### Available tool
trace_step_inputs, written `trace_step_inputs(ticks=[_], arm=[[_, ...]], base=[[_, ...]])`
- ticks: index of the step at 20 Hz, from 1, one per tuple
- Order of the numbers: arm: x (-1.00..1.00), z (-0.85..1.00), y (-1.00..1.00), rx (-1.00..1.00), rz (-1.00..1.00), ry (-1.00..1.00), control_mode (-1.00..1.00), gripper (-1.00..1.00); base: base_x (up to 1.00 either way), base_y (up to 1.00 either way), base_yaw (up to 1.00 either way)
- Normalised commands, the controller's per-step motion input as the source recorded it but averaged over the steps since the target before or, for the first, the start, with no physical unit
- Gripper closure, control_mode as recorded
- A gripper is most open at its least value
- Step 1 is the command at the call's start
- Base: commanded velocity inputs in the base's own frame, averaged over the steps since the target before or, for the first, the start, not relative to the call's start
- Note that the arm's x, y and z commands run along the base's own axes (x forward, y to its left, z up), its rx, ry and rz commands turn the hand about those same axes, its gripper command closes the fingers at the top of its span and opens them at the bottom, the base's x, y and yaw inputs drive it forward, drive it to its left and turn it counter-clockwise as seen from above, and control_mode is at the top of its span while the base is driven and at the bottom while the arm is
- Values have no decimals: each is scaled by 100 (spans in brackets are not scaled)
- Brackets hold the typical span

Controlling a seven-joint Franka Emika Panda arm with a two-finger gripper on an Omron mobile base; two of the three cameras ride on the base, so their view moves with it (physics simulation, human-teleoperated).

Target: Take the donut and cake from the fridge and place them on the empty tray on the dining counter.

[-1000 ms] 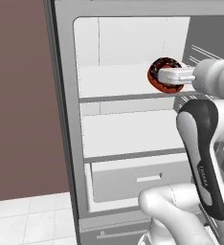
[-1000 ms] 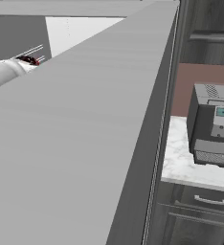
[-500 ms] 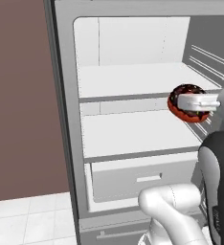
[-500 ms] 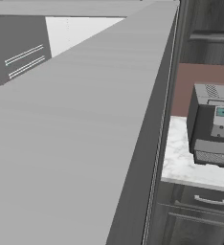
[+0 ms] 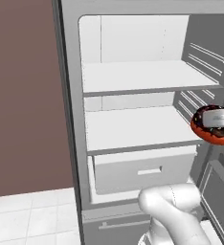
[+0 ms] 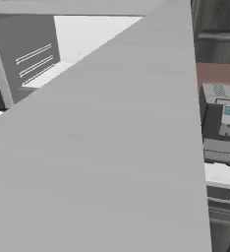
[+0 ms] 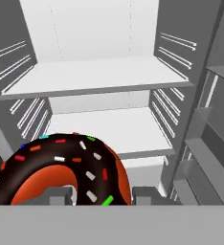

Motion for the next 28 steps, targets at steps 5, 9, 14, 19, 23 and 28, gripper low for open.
trace_step_inputs(ticks=[5, 9, 14, 19, 23, 28], arm=[[0, 0, 0, 0, 0, 0, 100, 100], [0, 0, 0, 0, 0, 0, 100, 100], [0, 0, 0, 0, 0, 0, 100, 100], [0, 0, 0, 0, 0, 0, 100, 100], [0, 0, 0, 0, 0, 0, 100, 100], [0, 0, 0, 0, 0, 0, 100, 100]], base=[[-32, 100, 18], [-11, 91, 56], [0, 37, 93], [0, 1, 100], [0, 0, 100], [0, 0, 100]])
